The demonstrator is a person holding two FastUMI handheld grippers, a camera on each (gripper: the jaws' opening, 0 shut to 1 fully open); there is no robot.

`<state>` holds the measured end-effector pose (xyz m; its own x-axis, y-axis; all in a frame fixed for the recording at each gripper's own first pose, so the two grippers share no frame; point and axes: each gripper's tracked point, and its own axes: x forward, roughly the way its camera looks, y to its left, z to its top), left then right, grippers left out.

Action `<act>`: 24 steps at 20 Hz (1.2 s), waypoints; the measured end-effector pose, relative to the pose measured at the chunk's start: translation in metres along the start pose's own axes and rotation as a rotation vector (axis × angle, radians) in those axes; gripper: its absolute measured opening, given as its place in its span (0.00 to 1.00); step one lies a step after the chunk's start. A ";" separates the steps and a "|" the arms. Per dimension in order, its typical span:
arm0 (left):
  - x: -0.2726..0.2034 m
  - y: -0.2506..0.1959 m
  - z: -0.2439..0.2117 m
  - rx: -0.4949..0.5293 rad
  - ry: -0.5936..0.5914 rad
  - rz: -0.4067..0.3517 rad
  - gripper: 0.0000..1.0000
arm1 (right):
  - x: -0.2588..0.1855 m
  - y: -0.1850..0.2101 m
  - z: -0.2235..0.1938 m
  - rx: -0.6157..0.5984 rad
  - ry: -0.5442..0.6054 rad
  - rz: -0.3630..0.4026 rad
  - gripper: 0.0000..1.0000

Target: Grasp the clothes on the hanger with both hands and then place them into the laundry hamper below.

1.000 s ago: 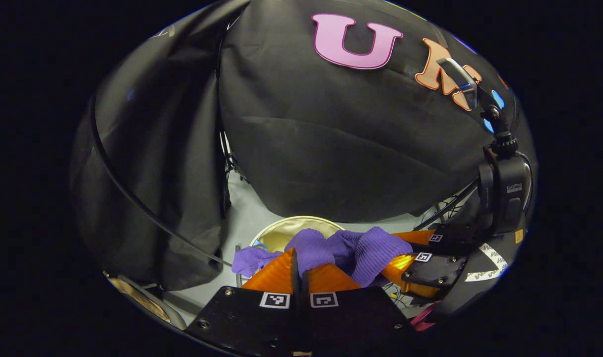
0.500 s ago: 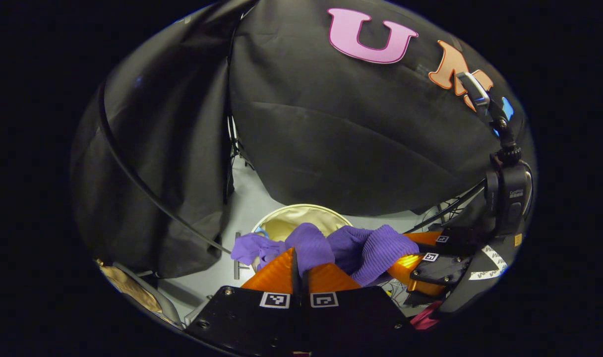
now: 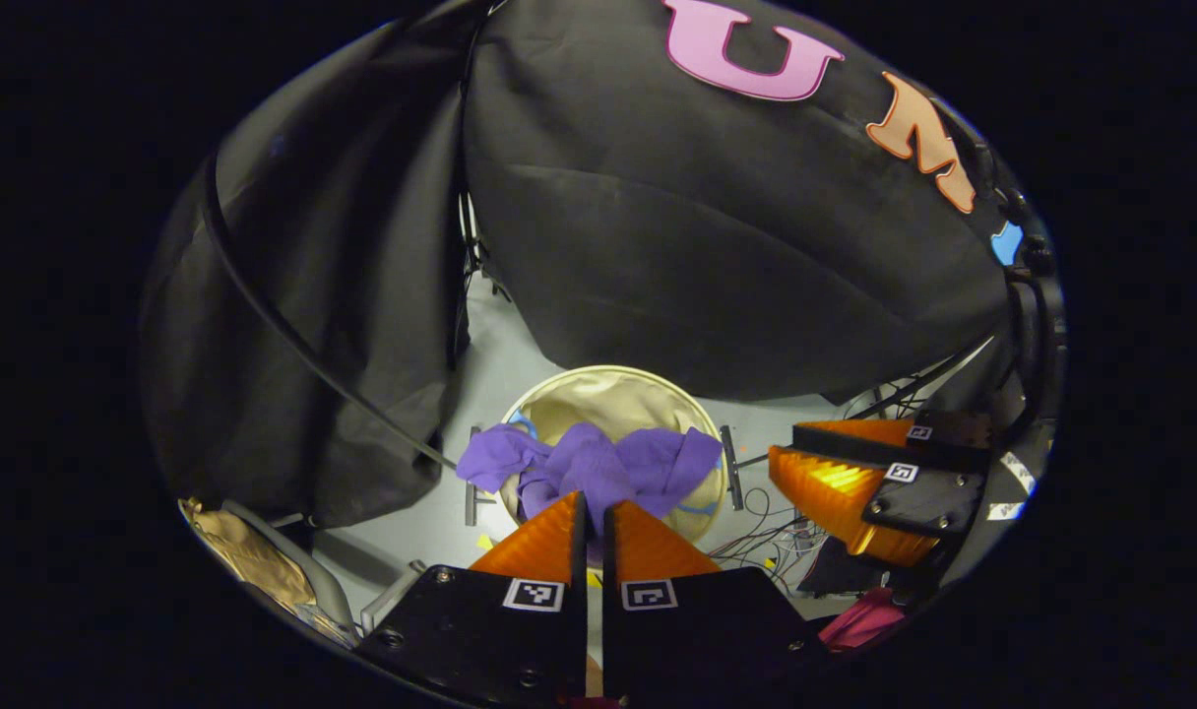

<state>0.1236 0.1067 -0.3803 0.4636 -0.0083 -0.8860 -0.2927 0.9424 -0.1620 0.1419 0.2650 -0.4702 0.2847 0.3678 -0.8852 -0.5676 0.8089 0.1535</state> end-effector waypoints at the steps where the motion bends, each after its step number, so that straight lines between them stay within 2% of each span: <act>1: -0.002 -0.001 0.003 0.001 -0.013 0.001 0.07 | 0.001 -0.001 -0.003 0.002 0.002 0.001 0.26; 2: -0.001 0.000 0.006 0.008 -0.027 0.002 0.04 | 0.001 -0.003 -0.007 0.002 0.004 0.001 0.25; 6: -0.007 -0.004 0.012 0.022 -0.047 0.001 0.04 | 0.005 0.000 -0.015 0.003 0.008 0.004 0.26; 7: -0.009 -0.005 0.012 0.024 -0.046 -0.001 0.00 | 0.005 0.000 -0.013 0.003 0.006 0.003 0.26; 8: -0.009 -0.005 0.009 0.027 -0.044 -0.002 0.04 | 0.005 0.001 -0.012 0.003 0.005 0.002 0.26; 9: -0.009 -0.005 0.008 0.031 -0.042 -0.003 0.00 | 0.005 0.000 -0.010 0.004 0.003 0.001 0.26; 10: -0.010 -0.006 0.007 0.034 -0.041 -0.005 0.04 | 0.004 0.001 -0.010 0.005 0.003 0.001 0.26; 17: -0.021 -0.016 0.009 0.060 -0.063 -0.018 0.04 | 0.002 -0.008 -0.005 0.041 -0.037 -0.027 0.26; 24: -0.050 -0.042 0.035 0.146 -0.182 -0.046 0.04 | -0.036 -0.045 0.021 0.114 -0.179 -0.113 0.25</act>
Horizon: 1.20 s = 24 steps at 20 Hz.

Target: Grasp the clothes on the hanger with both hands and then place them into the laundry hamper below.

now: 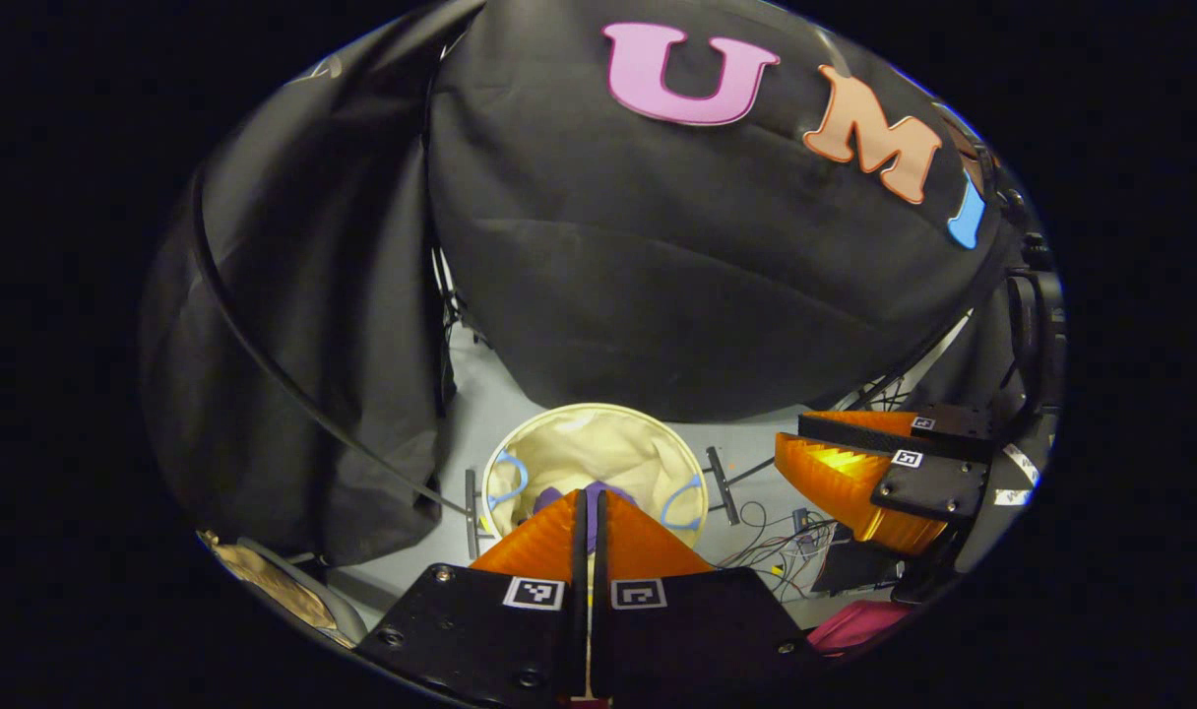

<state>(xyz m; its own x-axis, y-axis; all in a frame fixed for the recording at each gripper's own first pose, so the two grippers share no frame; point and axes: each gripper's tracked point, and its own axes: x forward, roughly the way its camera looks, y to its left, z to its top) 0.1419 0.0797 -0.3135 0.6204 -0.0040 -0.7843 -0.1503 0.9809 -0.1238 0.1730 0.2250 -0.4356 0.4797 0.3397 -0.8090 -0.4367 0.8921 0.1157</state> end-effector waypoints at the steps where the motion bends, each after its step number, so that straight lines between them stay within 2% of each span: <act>1: -0.003 -0.002 0.007 0.015 -0.031 -0.008 0.04 | -0.011 -0.001 0.008 0.008 -0.024 -0.011 0.26; 9: -0.075 -0.057 0.106 0.086 -0.341 -0.095 0.03 | -0.081 -0.033 0.093 0.089 -0.268 -0.081 0.25; 10: -0.086 -0.063 0.120 0.089 -0.380 -0.105 0.12 | -0.095 -0.035 0.104 0.095 -0.304 -0.090 0.25; 11: -0.101 -0.068 0.129 0.094 -0.420 -0.115 0.03 | -0.106 -0.040 0.115 0.098 -0.339 -0.100 0.25; 13: -0.123 -0.081 0.154 0.104 -0.498 -0.131 0.03 | -0.130 -0.049 0.138 0.103 -0.407 -0.123 0.25; 14: -0.133 -0.085 0.164 0.105 -0.533 -0.136 0.00 | -0.147 -0.054 0.146 0.110 -0.439 -0.135 0.25; 16: -0.155 -0.093 0.182 0.104 -0.598 -0.154 0.03 | -0.177 -0.059 0.164 0.122 -0.514 -0.153 0.25; 21: -0.210 -0.090 0.214 0.148 -0.767 -0.164 0.03 | -0.248 -0.068 0.203 0.137 -0.692 -0.217 0.25; 24: -0.253 -0.071 0.218 0.159 -0.853 -0.164 0.00 | -0.288 -0.069 0.222 0.128 -0.785 -0.250 0.25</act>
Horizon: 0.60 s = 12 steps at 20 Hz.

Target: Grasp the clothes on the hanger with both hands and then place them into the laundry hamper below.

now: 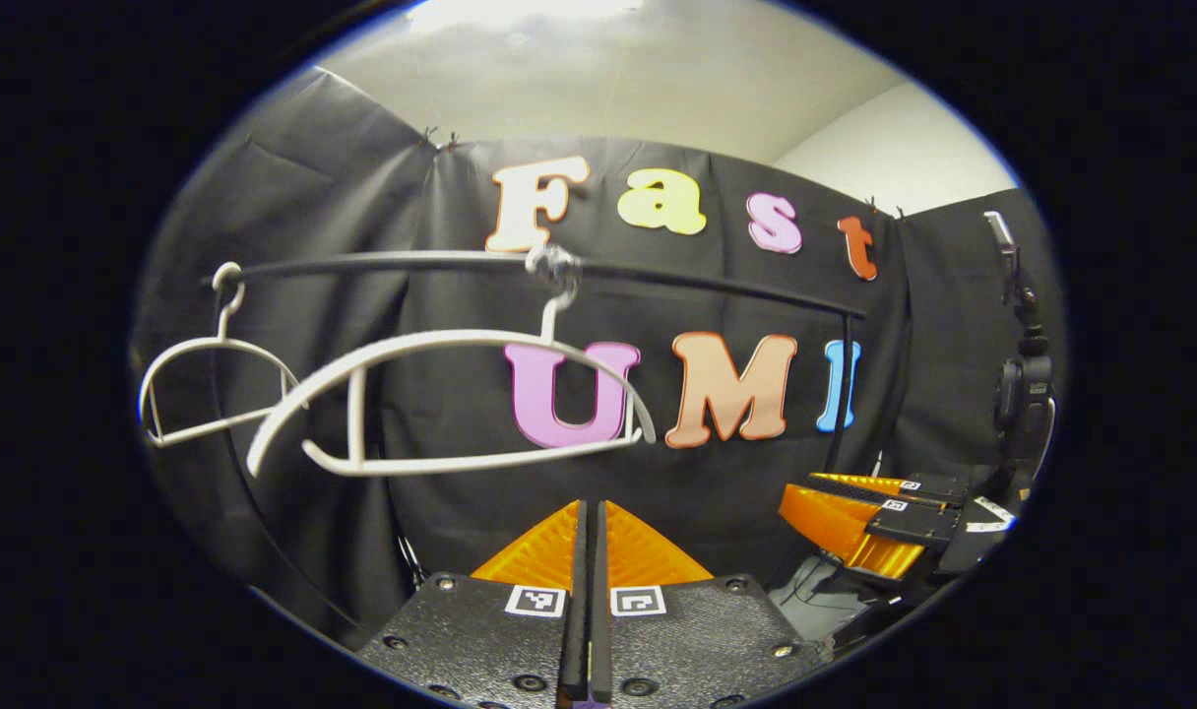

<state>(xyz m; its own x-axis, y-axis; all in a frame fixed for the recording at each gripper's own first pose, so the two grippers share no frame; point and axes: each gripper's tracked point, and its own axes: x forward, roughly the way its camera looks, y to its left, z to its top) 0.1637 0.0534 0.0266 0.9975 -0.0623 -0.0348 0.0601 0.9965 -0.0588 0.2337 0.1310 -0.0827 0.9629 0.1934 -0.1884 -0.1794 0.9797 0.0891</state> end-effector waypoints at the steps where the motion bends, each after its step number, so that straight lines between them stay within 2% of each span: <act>1: -0.008 0.002 0.011 -0.002 -0.026 -0.004 0.03 | -0.006 -0.001 0.012 -0.010 -0.030 -0.007 0.25; 3: -0.014 0.000 0.027 -0.002 -0.069 -0.007 0.03 | -0.017 0.002 0.032 -0.032 -0.074 -0.013 0.26; 4: -0.017 -0.004 0.037 -0.001 -0.084 -0.011 0.11 | -0.024 0.006 0.039 -0.035 -0.093 -0.018 0.24; 5: -0.021 -0.005 0.045 0.001 -0.098 -0.010 0.12 | -0.029 0.009 0.044 -0.032 -0.109 -0.021 0.31; 6: -0.025 -0.006 0.049 0.003 -0.108 -0.017 0.13 | -0.037 0.012 0.050 -0.022 -0.122 -0.028 0.44; 7: -0.030 -0.008 0.052 0.005 -0.110 -0.027 0.15 | -0.044 0.015 0.054 -0.011 -0.132 -0.028 0.46; 8: -0.035 -0.007 0.051 0.004 -0.110 -0.033 0.22 | -0.050 0.019 0.057 -0.001 -0.137 -0.031 0.55; 12: -0.051 -0.013 0.048 -0.010 -0.103 -0.083 0.60 | -0.073 0.028 0.058 0.008 -0.131 -0.055 0.91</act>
<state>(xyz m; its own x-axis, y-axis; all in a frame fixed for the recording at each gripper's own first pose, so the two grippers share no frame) 0.1139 0.0462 0.0767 0.9878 -0.1375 0.0730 0.1424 0.9875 -0.0672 0.1697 0.1414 -0.0093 0.9895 0.1300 -0.0636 -0.1241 0.9882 0.0899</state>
